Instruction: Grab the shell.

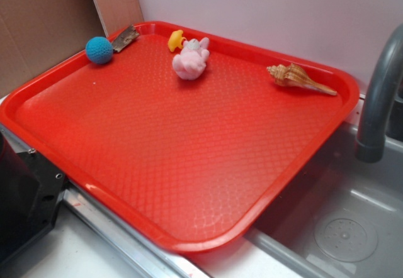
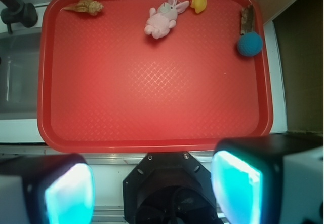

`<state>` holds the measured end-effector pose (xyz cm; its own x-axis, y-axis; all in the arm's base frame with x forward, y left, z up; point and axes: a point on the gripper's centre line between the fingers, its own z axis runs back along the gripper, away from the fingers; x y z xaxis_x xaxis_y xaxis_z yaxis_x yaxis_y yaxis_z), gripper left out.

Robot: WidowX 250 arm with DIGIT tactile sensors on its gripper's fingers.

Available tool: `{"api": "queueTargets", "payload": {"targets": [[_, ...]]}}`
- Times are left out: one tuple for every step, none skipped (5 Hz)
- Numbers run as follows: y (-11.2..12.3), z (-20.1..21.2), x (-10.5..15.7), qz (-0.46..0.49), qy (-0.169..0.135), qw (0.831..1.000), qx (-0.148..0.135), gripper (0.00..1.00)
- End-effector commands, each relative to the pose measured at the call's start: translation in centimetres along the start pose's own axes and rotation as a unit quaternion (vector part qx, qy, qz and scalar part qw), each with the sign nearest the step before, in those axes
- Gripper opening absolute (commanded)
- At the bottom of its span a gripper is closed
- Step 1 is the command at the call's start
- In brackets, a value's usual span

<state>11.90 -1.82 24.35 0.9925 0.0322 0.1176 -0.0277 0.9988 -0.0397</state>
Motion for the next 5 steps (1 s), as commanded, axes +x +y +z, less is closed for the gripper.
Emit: {"api": "queueTargets", "payload": {"targets": [[0.0,0.0,0.0,0.0,0.0,1.0,0.0,1.0],[-0.8,-5.6,4.3,-0.095,-0.004,0.995,0.003,1.0],[-2.6,-9.7,9.0,-0.129,-0.033,0.99,-0.04,1.0],[-4.1,-12.1,13.2,-0.134,-0.075,0.987,-0.047,1.0],[-5.4,-13.8,16.2,-0.144,-0.136,0.979,-0.05,1.0]]}}
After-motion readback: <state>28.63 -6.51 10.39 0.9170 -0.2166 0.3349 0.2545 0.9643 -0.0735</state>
